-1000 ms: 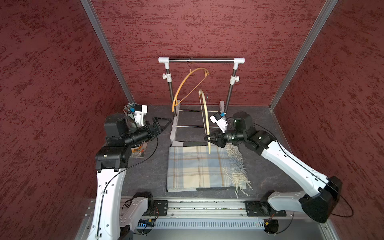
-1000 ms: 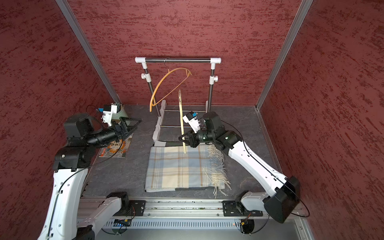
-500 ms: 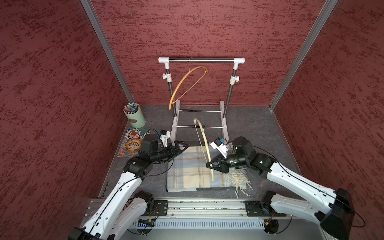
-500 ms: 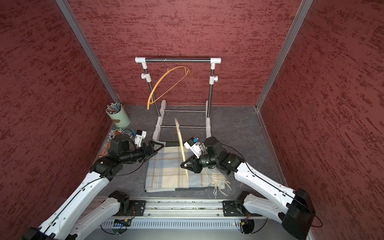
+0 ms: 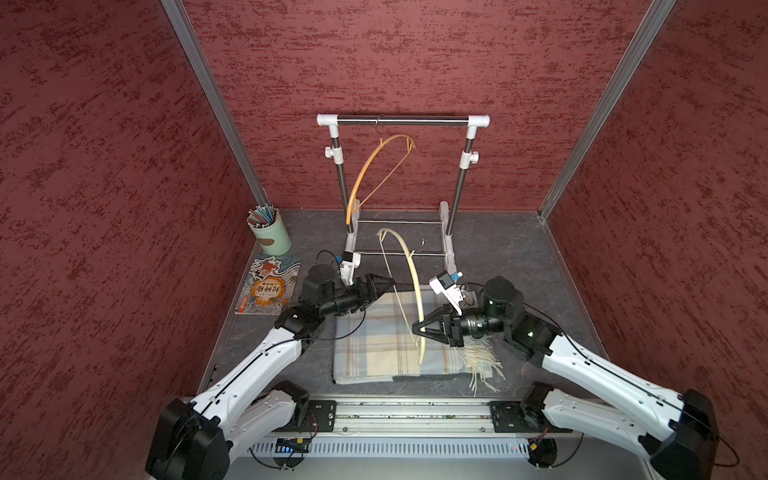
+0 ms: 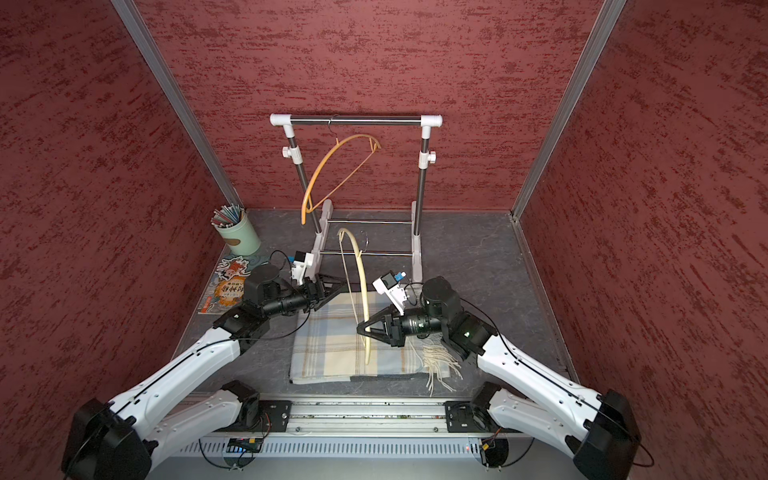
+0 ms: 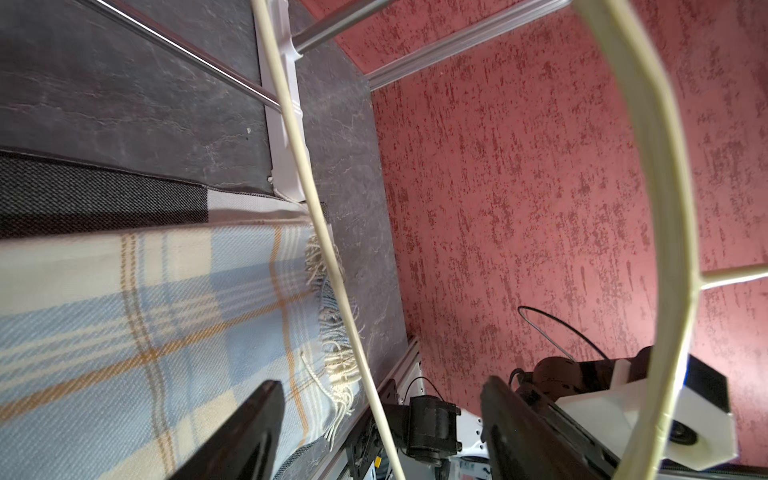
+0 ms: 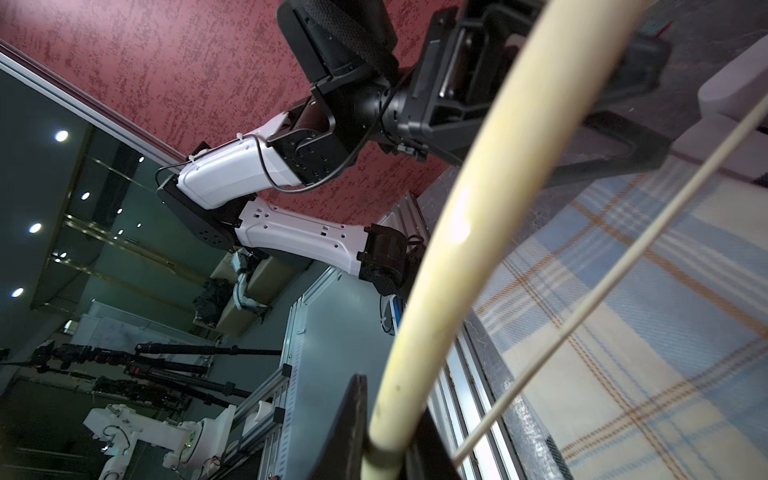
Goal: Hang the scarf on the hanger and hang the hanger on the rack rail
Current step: Pick up the hanger from the clothesline.
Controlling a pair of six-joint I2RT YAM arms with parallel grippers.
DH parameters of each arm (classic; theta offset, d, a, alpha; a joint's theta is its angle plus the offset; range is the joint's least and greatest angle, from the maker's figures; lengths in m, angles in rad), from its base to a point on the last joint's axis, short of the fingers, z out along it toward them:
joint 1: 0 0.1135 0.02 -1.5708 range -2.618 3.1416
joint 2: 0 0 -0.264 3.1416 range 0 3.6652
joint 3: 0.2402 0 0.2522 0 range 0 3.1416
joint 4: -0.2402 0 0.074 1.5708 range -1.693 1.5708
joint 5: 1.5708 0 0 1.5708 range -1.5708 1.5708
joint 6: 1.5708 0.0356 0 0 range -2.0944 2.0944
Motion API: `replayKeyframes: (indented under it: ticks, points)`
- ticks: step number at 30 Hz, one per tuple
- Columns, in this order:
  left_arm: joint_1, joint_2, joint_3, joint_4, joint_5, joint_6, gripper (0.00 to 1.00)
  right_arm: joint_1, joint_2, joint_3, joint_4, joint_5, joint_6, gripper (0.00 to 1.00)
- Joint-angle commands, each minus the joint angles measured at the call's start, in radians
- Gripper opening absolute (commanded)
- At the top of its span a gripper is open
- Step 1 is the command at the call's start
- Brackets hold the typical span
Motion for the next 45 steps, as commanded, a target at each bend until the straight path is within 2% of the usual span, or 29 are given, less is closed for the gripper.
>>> replayKeyframes:
  ticks: [1,3,5,7,11,12,13,14,15,16,17,19,21,23,26,31,42,45]
  points:
    - [-0.027,0.045,0.009,0.073,-0.015,-0.003,0.72,0.001,-0.026,0.007,0.114,-0.03,0.025,0.0]
    - [-0.039,0.07,0.015,0.085,-0.027,-0.001,0.68,0.001,-0.03,0.006,0.121,-0.031,0.033,0.0]
    - [-0.041,0.092,0.03,0.092,-0.026,-0.003,0.58,0.001,-0.029,0.001,0.133,-0.033,0.047,0.0]
    - [-0.043,0.103,0.05,0.095,-0.025,-0.003,0.41,0.001,-0.026,-0.008,0.146,-0.037,0.058,0.0]
    - [-0.044,0.091,0.09,0.055,-0.034,0.007,0.0,0.001,-0.027,-0.029,0.159,-0.032,0.058,0.0]
    - [-0.044,0.082,0.097,0.034,-0.044,0.014,0.0,0.0,-0.028,-0.031,0.152,-0.028,0.05,0.0]
    - [-0.043,0.068,0.103,0.015,-0.05,0.021,0.0,0.001,-0.029,-0.03,0.139,-0.019,0.037,0.05]
    - [-0.044,0.056,0.109,-0.007,-0.056,0.03,0.0,0.001,-0.03,-0.028,0.123,0.003,0.02,0.21]
    - [-0.044,0.04,0.118,-0.043,-0.063,0.045,0.0,0.001,-0.035,-0.02,0.085,0.039,-0.01,0.45]
    - [-0.045,0.03,0.127,-0.07,-0.066,0.061,0.0,0.0,-0.039,-0.012,0.051,0.072,-0.036,0.61]
    - [-0.045,0.018,0.133,-0.097,-0.066,0.082,0.0,0.0,-0.046,0.0,0.007,0.133,-0.062,0.7]
    - [-0.045,0.0,0.141,-0.151,-0.065,0.109,0.0,-0.006,-0.059,0.025,-0.065,0.227,-0.102,0.8]
    - [-0.045,-0.021,0.142,-0.191,-0.063,0.132,0.0,-0.02,-0.064,0.041,-0.085,0.28,-0.114,0.84]
    - [-0.044,-0.046,0.136,-0.228,-0.07,0.149,0.0,-0.037,-0.055,0.066,-0.109,0.297,-0.122,0.82]
    - [-0.04,-0.084,0.12,-0.262,-0.076,0.157,0.0,-0.055,-0.039,0.095,-0.162,0.328,-0.128,0.76]
    - [-0.039,-0.11,0.1,-0.268,-0.068,0.152,0.0,-0.071,-0.02,0.082,-0.135,0.342,-0.091,0.63]
    - [-0.038,-0.121,0.092,-0.27,-0.068,0.148,0.0,-0.084,0.017,0.101,-0.095,0.332,-0.036,0.1]
    - [-0.037,-0.139,0.069,-0.249,-0.069,0.137,0.0,-0.093,0.017,0.086,-0.062,0.304,0.007,0.0]
